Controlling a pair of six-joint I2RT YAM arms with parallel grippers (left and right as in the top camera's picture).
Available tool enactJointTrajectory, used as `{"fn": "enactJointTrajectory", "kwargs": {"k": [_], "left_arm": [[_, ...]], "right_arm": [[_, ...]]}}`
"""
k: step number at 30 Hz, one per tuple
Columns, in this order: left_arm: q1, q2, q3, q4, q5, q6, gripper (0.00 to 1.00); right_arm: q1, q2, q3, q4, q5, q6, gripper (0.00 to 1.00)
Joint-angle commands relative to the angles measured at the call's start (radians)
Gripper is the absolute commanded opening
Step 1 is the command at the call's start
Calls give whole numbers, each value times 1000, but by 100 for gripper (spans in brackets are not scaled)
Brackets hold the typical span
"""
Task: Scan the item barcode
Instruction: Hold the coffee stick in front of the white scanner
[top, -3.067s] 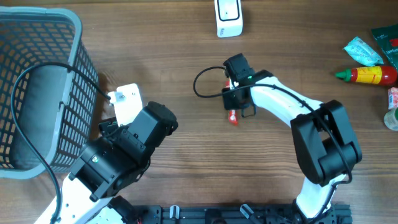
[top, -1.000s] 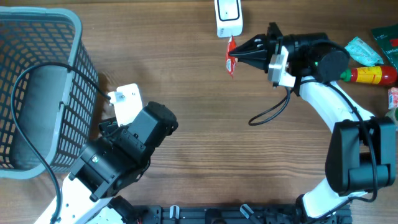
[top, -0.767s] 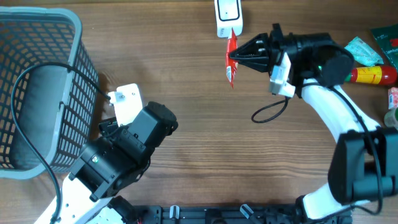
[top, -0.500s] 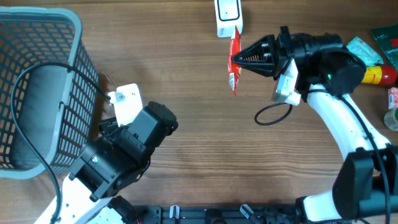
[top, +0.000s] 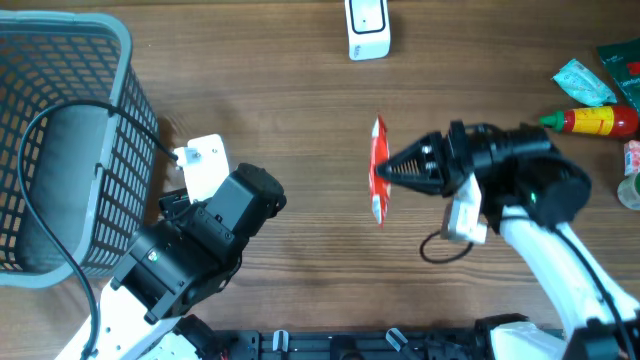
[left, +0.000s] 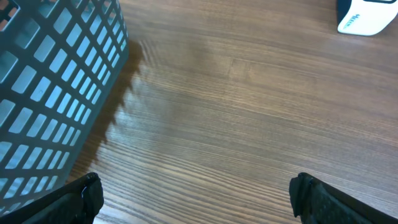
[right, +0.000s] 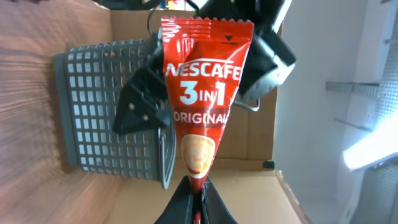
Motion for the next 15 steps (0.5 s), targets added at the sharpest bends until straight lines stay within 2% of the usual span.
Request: {"fn": "enactJointTrajectory", "kwargs": {"k": [1, 15], "left_arm": [[-3, 3, 1, 0, -10, -13, 100], [-3, 3, 1, 0, -10, -13, 100]], "right_arm": [[-1, -75, -31, 70, -62, 3, 4], [-1, -118, -36, 65, -61, 49, 4]]}}
